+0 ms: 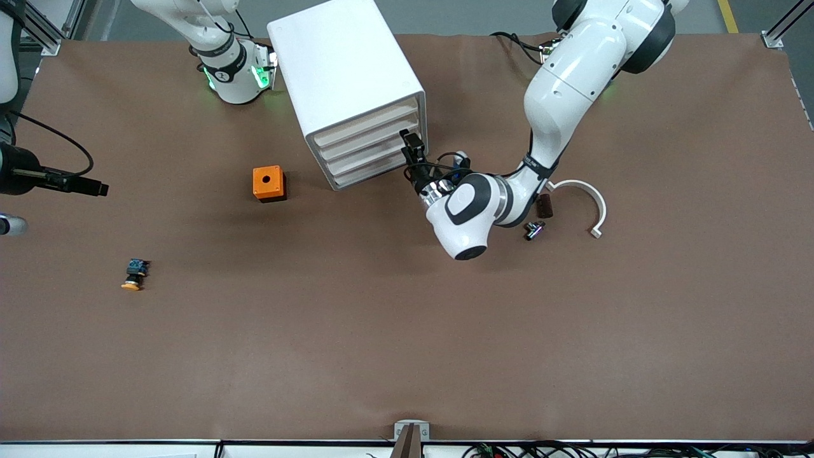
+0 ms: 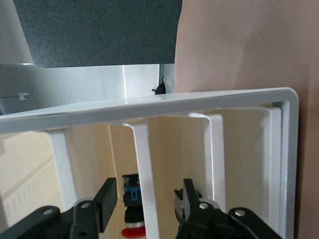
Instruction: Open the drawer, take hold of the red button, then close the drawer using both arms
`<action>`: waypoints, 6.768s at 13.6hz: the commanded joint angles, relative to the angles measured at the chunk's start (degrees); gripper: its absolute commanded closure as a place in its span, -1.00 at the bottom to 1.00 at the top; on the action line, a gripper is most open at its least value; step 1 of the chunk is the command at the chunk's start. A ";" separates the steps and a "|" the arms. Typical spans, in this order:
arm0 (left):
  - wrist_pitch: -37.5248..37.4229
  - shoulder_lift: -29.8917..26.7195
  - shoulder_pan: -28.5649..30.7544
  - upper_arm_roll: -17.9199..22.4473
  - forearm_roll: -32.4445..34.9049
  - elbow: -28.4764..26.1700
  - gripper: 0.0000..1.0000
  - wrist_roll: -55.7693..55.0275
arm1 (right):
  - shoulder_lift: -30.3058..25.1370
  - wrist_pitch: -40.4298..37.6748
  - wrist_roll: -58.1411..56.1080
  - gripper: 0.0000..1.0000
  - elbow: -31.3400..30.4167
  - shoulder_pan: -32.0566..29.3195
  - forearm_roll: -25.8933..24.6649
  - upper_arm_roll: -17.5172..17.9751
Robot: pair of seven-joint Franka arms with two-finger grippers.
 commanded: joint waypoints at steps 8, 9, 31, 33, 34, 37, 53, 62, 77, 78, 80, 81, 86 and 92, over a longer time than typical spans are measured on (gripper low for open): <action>-3.49 1.08 -3.20 -0.29 -1.18 -0.12 0.10 -1.08 | -0.43 -1.03 9.01 -1.00 0.03 3.07 0.26 0.14; -3.49 1.34 -3.63 -0.38 -1.18 -0.12 0.24 -1.08 | -0.43 -0.95 9.01 -1.00 -0.49 2.98 0.26 0.14; -3.23 0.91 0.22 0.32 -4.34 0.40 0.84 -1.08 | -0.26 3.27 37.65 -1.00 -0.76 17.12 0.26 0.49; -2.97 1.00 1.10 0.32 -4.78 0.40 0.79 -0.81 | -0.26 4.15 40.10 -1.00 -0.76 17.82 0.26 0.49; -2.79 1.00 1.54 0.32 -4.87 0.40 0.79 -0.81 | -0.17 4.33 41.60 -1.00 -0.67 18.61 0.26 0.49; -2.44 1.00 2.77 0.32 -4.87 0.75 0.79 -0.81 | 0.01 5.20 44.16 -1.00 -0.59 19.76 0.26 0.49; -1.03 1.00 8.31 0.32 -4.52 1.63 -0.65 -0.11 | 3.61 12.76 63.57 -1.00 -0.59 31.70 0.35 0.49; -0.33 -0.14 9.81 0.41 3.99 7.87 -1.00 25.06 | 11.34 18.99 78.78 -1.00 -0.76 45.94 3.25 0.41; 26.02 -8.93 6.12 4.36 40.28 10.16 -1.00 73.53 | 13.90 26.83 82.39 -1.00 -9.20 52.81 7.02 0.76; 27.34 -9.37 5.51 4.36 43.17 10.25 -1.00 74.33 | 13.81 26.83 82.39 -1.00 -9.20 52.99 7.12 0.76; 29.11 -9.81 4.45 4.36 47.93 10.16 -1.00 74.33 | 13.81 26.74 82.39 -1.00 -9.20 53.07 7.21 0.76; 30.24 -10.25 4.01 4.45 49.26 10.16 -1.00 74.33 | 13.81 26.39 82.39 -1.00 -9.20 53.07 7.21 0.76; 31.75 -10.25 2.25 4.80 50.85 10.16 -1.00 73.28 | 13.98 26.47 82.48 -0.30 -9.55 53.60 9.23 0.76; 31.93 -10.25 2.16 4.72 50.94 10.07 -1.00 73.46 | 13.90 26.56 82.48 1.00 -9.46 53.95 9.84 0.76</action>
